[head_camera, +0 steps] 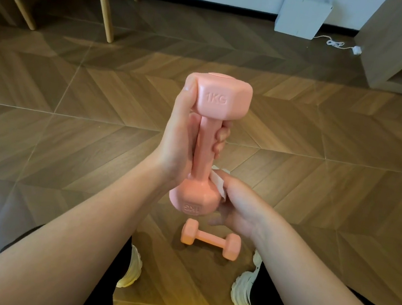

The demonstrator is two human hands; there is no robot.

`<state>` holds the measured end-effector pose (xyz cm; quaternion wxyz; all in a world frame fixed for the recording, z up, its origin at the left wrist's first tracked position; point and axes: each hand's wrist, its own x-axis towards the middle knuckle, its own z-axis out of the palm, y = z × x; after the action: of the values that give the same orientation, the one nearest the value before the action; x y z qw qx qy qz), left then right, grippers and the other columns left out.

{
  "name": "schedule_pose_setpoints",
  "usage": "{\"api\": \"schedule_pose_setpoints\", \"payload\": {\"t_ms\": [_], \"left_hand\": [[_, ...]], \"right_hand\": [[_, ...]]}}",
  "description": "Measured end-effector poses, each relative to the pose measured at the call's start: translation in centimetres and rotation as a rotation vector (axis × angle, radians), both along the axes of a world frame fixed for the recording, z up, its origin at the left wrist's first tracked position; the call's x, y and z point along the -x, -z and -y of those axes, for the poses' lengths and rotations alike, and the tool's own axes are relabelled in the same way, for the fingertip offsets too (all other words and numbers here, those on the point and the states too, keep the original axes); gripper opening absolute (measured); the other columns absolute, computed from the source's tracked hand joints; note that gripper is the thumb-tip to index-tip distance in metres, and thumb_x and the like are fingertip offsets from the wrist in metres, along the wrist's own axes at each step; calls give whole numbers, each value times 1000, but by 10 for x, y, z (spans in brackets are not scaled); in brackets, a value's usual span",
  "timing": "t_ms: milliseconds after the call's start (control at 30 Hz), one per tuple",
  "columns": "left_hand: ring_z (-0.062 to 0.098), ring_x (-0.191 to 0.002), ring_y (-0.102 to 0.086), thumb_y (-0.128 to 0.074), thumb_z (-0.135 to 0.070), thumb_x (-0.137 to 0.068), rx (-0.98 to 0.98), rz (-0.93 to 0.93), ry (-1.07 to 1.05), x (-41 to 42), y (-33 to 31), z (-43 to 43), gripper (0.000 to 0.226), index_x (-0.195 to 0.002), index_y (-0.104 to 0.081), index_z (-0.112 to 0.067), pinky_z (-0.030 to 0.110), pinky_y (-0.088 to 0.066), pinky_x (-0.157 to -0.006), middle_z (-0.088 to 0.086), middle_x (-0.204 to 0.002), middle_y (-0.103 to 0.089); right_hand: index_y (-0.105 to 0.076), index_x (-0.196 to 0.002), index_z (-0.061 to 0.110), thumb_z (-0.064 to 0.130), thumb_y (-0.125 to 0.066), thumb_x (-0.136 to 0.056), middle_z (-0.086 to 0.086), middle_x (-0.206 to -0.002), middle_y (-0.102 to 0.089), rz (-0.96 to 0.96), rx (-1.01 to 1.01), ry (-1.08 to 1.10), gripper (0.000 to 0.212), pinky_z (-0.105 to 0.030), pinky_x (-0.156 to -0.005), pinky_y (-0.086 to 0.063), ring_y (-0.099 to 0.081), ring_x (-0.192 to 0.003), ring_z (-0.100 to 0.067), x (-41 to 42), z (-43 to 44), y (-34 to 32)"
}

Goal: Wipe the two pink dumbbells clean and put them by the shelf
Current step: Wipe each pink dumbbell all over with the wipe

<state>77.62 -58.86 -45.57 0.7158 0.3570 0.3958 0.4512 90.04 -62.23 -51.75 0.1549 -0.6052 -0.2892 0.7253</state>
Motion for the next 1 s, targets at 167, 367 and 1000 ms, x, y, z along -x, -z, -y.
{"api": "schedule_pose_setpoints", "payload": {"t_ms": [167, 367, 1000], "left_hand": [[18, -55, -35, -21, -76, -82, 23, 75, -9, 7, 1, -3, 77, -71, -60, -10, 34, -28, -57, 2, -60, -46], [14, -66, -49, -17, -73, -91, -12, -67, -91, 5, 8, -7, 81, -95, -61, -5, 30, -41, -70, 2, -74, -56], [17, -52, -37, -12, -73, -92, 51, -58, -104, 0, 1, -3, 79, -72, -53, -9, 32, -31, -54, 2, -59, -48]], "right_hand": [[-71, -101, 36, 38, -51, -94, -5, -112, -67, -196, 18, -62, 21, -67, -105, -30, -60, -118, -30, -8, 1, -7], [-71, -104, 32, 50, -58, -85, -5, -108, -71, -21, -25, 93, 29, -51, -107, -40, -61, -94, -23, 3, 3, 4], [-69, -101, 25, 49, -60, -86, -2, -101, -66, -12, -15, 94, 29, -43, -98, -52, -60, -95, -21, 5, 5, 2]]}}
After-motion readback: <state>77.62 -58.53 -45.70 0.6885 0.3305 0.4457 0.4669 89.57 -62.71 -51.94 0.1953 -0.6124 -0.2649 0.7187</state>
